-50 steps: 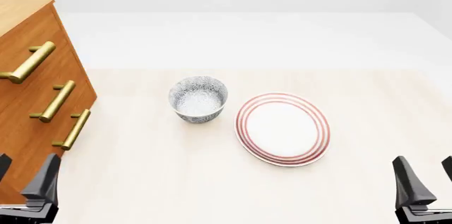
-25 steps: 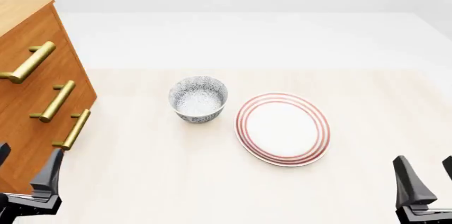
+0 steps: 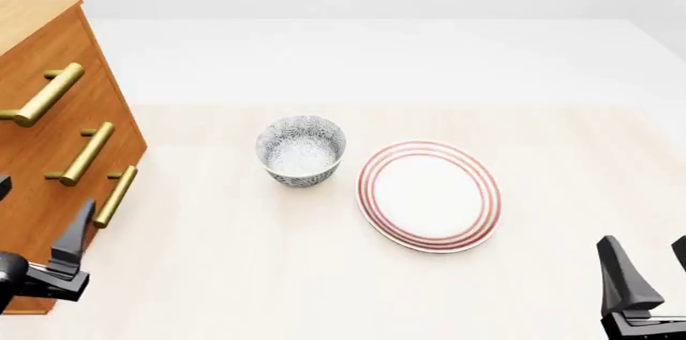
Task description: Open the top drawer of the cabinet.
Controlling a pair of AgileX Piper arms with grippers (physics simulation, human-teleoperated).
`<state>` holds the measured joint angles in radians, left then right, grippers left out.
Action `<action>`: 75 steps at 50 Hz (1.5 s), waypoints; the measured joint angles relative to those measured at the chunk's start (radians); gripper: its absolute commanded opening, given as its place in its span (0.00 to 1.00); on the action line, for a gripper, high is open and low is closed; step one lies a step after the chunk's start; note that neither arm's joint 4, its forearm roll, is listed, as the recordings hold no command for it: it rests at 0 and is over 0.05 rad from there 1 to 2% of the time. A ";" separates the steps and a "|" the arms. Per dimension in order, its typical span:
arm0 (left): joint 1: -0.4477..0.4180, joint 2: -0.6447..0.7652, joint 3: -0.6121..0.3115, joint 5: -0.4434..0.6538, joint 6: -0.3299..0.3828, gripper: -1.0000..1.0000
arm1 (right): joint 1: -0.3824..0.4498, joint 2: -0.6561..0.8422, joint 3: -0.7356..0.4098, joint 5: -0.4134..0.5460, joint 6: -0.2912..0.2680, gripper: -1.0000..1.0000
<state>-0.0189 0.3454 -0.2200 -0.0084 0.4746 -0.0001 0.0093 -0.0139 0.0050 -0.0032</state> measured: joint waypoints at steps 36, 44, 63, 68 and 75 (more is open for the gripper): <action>0.011 0.123 -0.137 0.053 0.379 1.00 | 0.000 0.002 0.002 -0.004 0.000 1.00; 0.010 0.179 -0.143 0.014 0.474 1.00 | 0.000 0.002 0.002 -0.004 0.000 1.00; 0.046 0.243 -0.122 -0.084 0.712 1.00 | 0.000 0.002 0.002 -0.004 0.000 1.00; 0.062 0.255 -0.108 -0.121 0.770 1.00 | 0.000 0.002 0.002 -0.004 0.000 1.00; 0.083 0.279 -0.090 -0.181 0.835 1.00 | 0.000 0.002 0.002 -0.004 0.000 1.00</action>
<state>0.0636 0.6244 -0.3097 -0.1896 1.3091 -0.0002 0.0114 -0.0117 0.0008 -0.0031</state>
